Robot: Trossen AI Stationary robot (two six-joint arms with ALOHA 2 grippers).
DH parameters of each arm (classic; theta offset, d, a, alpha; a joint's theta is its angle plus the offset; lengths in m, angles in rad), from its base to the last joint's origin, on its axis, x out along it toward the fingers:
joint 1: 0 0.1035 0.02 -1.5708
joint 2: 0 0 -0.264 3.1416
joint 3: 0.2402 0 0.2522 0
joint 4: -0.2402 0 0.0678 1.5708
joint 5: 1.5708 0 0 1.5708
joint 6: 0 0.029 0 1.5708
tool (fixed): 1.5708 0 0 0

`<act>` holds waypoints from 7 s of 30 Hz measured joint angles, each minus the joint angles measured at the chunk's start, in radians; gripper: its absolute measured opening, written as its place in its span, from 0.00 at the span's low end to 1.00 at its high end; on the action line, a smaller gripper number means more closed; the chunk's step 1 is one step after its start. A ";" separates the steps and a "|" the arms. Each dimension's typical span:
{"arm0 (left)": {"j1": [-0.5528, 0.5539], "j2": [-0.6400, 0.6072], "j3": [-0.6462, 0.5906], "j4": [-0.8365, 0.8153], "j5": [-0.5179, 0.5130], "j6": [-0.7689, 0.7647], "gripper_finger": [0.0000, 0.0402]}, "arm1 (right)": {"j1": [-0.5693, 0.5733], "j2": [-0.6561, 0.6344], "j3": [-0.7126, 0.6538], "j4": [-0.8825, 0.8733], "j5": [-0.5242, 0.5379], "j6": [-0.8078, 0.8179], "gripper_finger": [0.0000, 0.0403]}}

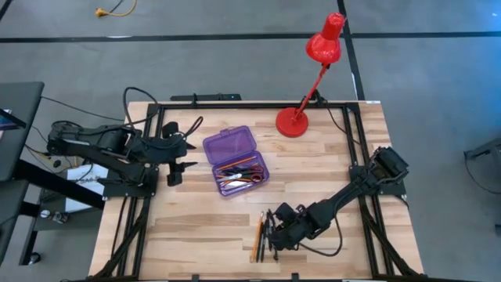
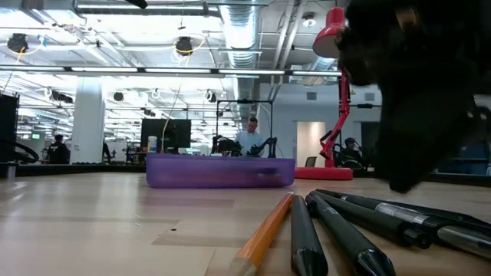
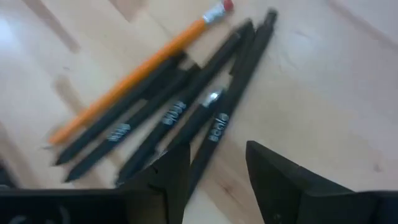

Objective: Pick & place school supplies into a supply box
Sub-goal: Put the black pen into the purple supply box, then put the orange pencil into the purple supply box

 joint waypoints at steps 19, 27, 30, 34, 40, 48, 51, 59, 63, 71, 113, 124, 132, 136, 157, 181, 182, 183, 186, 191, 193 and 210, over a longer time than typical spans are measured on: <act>0.000 0.000 0.000 -0.014 0.000 -0.009 0.54 | -0.063 0.049 0.006 -0.081 -0.048 0.035 0.30; 0.000 0.000 0.000 -0.014 -0.001 -0.019 0.54 | -0.133 0.050 0.004 -0.142 -0.094 -0.049 0.25; 0.000 0.000 0.000 -0.014 -0.001 -0.025 0.54 | -0.154 0.050 0.003 -0.156 -0.111 -0.103 0.24; 0.000 0.000 0.000 -0.014 -0.008 -0.025 0.54 | -0.180 0.049 0.003 -0.159 -0.158 -0.157 0.24; 0.000 0.000 0.000 -0.014 -0.024 -0.032 0.54 | -0.215 0.049 0.003 -0.167 -0.189 -0.194 0.24; 0.000 0.000 0.000 -0.013 -0.024 -0.053 0.54 | -0.258 0.048 0.004 -0.220 -0.196 -0.255 0.20; 0.000 0.000 0.000 -0.013 -0.024 -0.061 0.54 | -0.264 0.047 0.004 -0.223 -0.198 -0.294 0.10; 0.000 0.000 0.000 -0.013 -0.025 -0.079 0.54 | -0.267 0.045 0.004 -0.217 -0.214 -0.343 0.04; 0.000 0.000 0.000 -0.010 -0.025 -0.080 0.54 | -0.272 0.029 -0.002 -0.196 -0.257 -0.418 0.02; 0.000 0.000 0.001 -0.002 -0.026 -0.080 0.54 | -0.342 -0.096 -0.008 -0.168 -0.365 -0.613 0.01; 0.000 0.000 0.001 0.068 -0.034 -0.256 0.54 | -0.852 0.126 0.287 0.144 -0.925 -1.234 0.00; -0.052 0.000 0.001 0.068 -0.084 -0.299 0.54 | -0.859 0.189 0.436 -0.086 -0.853 -1.395 0.02; -0.089 0.000 0.001 0.067 -0.149 -0.305 0.54 | -0.873 0.189 0.436 -0.117 -0.817 -1.380 0.14; -0.090 0.000 0.001 0.067 -0.154 -0.305 0.54 | -0.869 0.189 0.436 -0.112 -0.801 -1.387 0.21; -0.090 0.075 0.000 0.072 -0.111 -0.136 0.54 | -0.783 -0.127 0.435 -0.390 -0.578 -1.323 0.34; -0.037 0.500 0.000 0.288 0.294 0.532 0.54 | -0.195 -0.258 0.435 -0.695 -0.011 -0.343 0.32; -0.041 0.521 0.000 0.288 0.300 0.560 0.54 | -0.163 -0.258 0.435 -0.707 0.021 -0.272 0.31; -0.045 0.542 0.000 0.287 0.300 0.583 0.54 | -0.130 -0.258 0.435 -0.722 0.052 -0.200 0.31; -0.063 0.592 0.000 0.301 0.300 0.645 0.54 | -0.039 -0.249 0.435 -0.778 0.111 -0.009 0.31; -0.084 0.647 0.000 0.426 0.304 0.722 0.54 | 0.076 -0.208 0.435 -0.864 0.147 0.240 0.31; -0.087 0.665 0.000 0.496 0.317 0.751 0.54 | 0.116 -0.192 0.434 -0.902 0.161 0.317 0.31; -0.097 0.952 0.119 0.675 0.424 0.895 0.54 | 0.244 -0.091 0.434 -0.922 0.153 0.574 0.31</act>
